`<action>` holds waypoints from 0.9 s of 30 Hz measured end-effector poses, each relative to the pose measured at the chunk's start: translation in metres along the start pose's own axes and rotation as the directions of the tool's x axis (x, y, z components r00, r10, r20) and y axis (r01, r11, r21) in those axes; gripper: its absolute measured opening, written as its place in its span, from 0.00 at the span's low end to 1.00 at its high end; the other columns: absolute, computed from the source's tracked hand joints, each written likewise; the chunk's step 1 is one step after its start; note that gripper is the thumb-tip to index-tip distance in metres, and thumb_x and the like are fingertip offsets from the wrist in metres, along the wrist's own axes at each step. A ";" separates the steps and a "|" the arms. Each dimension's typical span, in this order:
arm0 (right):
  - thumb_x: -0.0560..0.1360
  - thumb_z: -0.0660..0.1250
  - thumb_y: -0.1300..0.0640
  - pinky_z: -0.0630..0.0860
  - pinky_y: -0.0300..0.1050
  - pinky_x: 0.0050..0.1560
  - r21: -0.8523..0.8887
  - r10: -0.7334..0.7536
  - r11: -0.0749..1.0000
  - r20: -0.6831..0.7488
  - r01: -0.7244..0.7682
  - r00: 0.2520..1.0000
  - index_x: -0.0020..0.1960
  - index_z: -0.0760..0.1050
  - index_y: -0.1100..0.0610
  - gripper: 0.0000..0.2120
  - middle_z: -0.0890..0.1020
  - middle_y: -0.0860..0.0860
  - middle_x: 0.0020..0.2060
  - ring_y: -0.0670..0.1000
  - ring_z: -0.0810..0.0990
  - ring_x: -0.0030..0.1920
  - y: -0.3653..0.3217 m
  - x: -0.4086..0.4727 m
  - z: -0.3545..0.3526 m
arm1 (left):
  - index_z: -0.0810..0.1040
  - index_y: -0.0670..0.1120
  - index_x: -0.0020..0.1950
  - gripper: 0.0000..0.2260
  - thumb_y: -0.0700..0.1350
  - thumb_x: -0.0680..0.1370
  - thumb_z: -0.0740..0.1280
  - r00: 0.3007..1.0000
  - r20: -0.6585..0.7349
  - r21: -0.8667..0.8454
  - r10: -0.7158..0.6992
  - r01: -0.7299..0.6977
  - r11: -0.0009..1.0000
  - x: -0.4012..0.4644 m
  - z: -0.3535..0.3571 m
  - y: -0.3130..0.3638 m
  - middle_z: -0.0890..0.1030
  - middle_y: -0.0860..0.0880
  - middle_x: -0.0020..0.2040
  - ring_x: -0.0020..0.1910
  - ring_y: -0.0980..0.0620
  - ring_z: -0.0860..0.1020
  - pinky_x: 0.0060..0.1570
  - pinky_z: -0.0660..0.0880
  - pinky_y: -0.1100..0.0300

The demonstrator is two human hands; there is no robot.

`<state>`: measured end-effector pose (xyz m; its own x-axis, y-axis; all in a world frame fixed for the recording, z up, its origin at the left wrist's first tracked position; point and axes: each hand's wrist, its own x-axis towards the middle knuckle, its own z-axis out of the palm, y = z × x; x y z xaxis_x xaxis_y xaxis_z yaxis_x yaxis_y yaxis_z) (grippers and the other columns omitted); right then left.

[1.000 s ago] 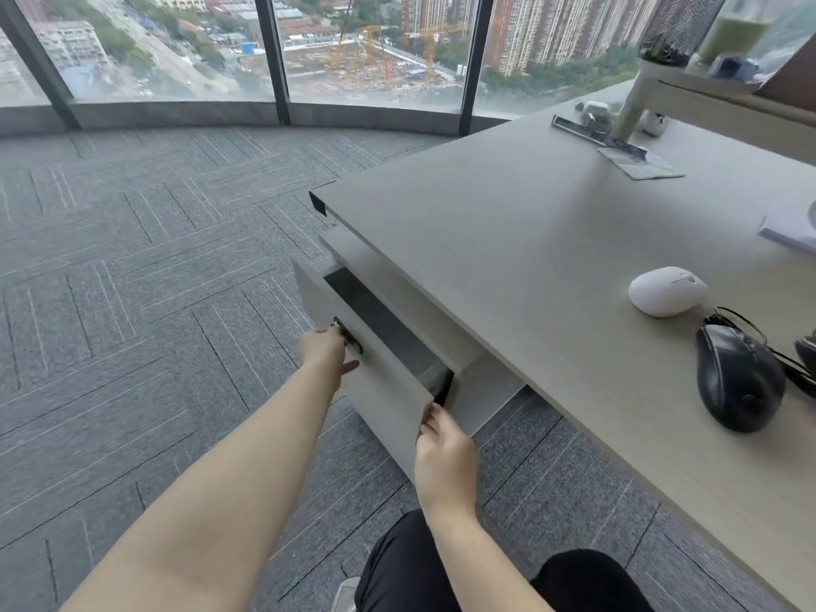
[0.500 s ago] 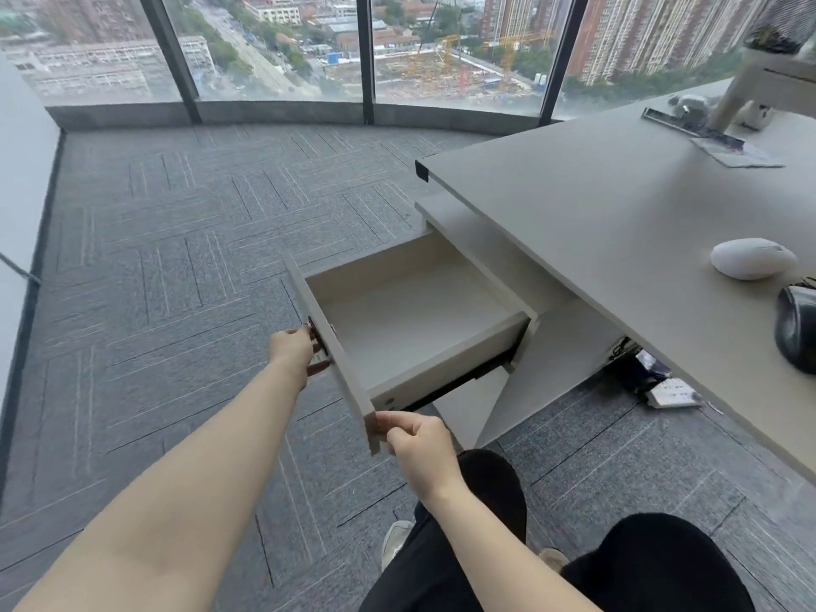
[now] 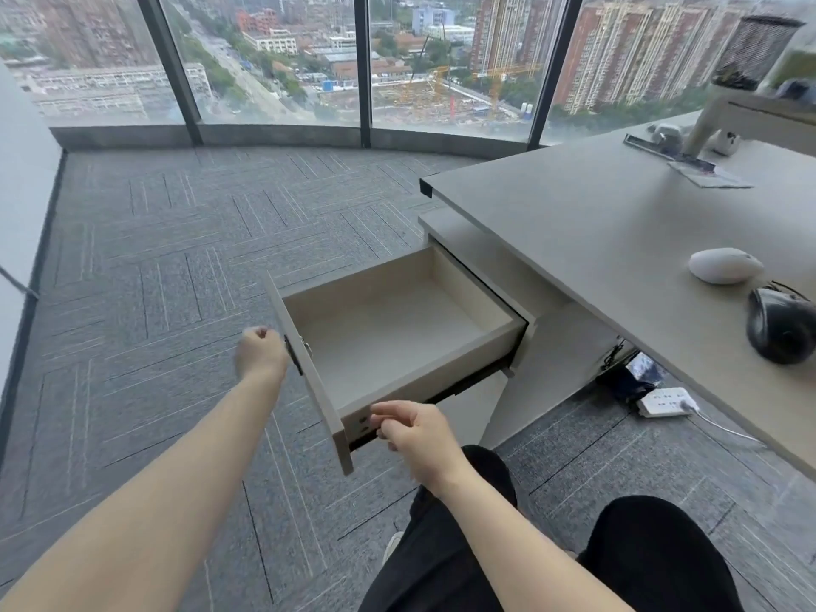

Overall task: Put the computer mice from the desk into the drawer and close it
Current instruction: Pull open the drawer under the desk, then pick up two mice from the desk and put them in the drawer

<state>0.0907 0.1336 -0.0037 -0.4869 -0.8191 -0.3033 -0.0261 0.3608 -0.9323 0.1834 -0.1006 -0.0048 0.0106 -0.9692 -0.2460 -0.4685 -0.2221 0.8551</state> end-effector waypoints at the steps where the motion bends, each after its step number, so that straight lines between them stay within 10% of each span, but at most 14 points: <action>1: 0.76 0.62 0.63 0.80 0.47 0.54 0.019 -0.034 0.999 -0.062 0.035 0.998 0.58 0.81 0.56 0.14 0.86 0.51 0.50 0.48 0.83 0.51 -0.009 -0.002 -0.014 | 0.76 0.41 0.60 0.14 0.42 0.78 0.57 0.993 -0.032 0.023 0.117 -0.116 0.993 -0.013 0.001 0.016 0.81 0.43 0.54 0.51 0.40 0.78 0.46 0.73 0.51; 9: 0.77 0.62 0.64 0.77 0.45 0.38 -0.195 -0.338 0.940 -0.645 0.280 0.685 0.54 0.82 0.54 0.13 0.85 0.45 0.41 0.50 0.82 0.39 -0.072 -0.046 -0.179 | 0.79 0.45 0.54 0.09 0.41 0.79 0.61 0.723 0.316 -0.221 0.614 -0.573 0.789 -0.152 0.103 0.143 0.79 0.52 0.42 0.41 0.54 0.77 0.43 0.73 0.64; 15: 0.72 0.63 0.59 0.69 0.51 0.60 -0.485 -0.441 0.874 -0.823 -0.039 0.357 0.59 0.78 0.55 0.16 0.80 0.55 0.53 0.58 0.74 0.56 -0.063 -0.072 -0.304 | 0.79 0.46 0.59 0.12 0.43 0.77 0.62 0.450 0.603 -0.301 0.659 -0.636 0.710 -0.252 0.224 0.199 0.83 0.45 0.52 0.54 0.46 0.81 0.52 0.76 0.57; 22: 0.69 0.68 0.35 0.61 0.54 0.69 -0.434 -0.106 0.772 -0.808 -0.464 0.579 0.75 0.61 0.51 0.40 0.66 0.57 0.72 0.62 0.63 0.71 -0.041 -0.059 -0.362 | 0.68 0.47 0.74 0.21 0.44 0.80 0.58 0.204 0.767 -0.215 0.608 -0.812 0.543 -0.302 0.326 0.233 0.64 0.43 0.76 0.75 0.47 0.62 0.70 0.59 0.58; 27: 0.73 0.65 0.46 0.62 0.53 0.68 -0.483 -0.077 0.705 -0.780 -0.519 0.621 0.75 0.62 0.48 0.32 0.67 0.57 0.71 0.62 0.65 0.68 -0.036 -0.056 -0.370 | 0.75 0.60 0.66 0.17 0.53 0.76 0.64 0.165 0.808 -0.151 0.565 -0.870 0.470 -0.296 0.362 0.238 0.68 0.45 0.73 0.72 0.46 0.68 0.68 0.67 0.52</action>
<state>-0.2044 0.3313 0.1201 -0.9813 -0.1886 0.0375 -0.1875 0.8953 -0.4041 -0.2508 0.1716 0.1059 -0.9771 -0.1999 0.0735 -0.0963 0.7223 0.6848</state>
